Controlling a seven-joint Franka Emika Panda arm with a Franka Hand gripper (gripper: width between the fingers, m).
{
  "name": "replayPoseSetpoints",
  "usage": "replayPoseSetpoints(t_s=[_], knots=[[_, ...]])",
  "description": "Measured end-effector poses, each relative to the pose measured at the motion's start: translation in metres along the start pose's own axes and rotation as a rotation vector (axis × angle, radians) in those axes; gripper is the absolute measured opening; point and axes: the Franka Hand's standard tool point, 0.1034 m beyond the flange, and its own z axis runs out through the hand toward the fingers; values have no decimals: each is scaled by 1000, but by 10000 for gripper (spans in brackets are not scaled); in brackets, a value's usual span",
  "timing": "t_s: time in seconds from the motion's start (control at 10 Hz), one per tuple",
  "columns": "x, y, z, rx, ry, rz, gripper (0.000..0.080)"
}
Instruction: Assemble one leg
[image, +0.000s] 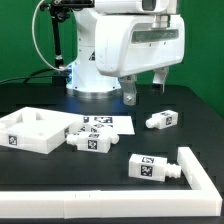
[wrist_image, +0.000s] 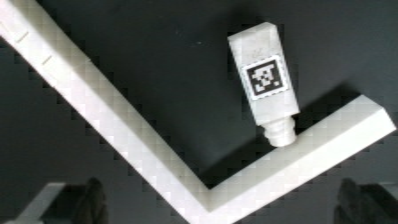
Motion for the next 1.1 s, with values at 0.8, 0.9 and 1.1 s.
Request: replayPoseSetpoints(t_s=[0.8, 0.9, 1.1], knots=[[4, -18, 63, 23, 38, 59, 650], [3, -15, 61, 22, 37, 61, 650], [3, -16, 63, 23, 36, 61, 650]])
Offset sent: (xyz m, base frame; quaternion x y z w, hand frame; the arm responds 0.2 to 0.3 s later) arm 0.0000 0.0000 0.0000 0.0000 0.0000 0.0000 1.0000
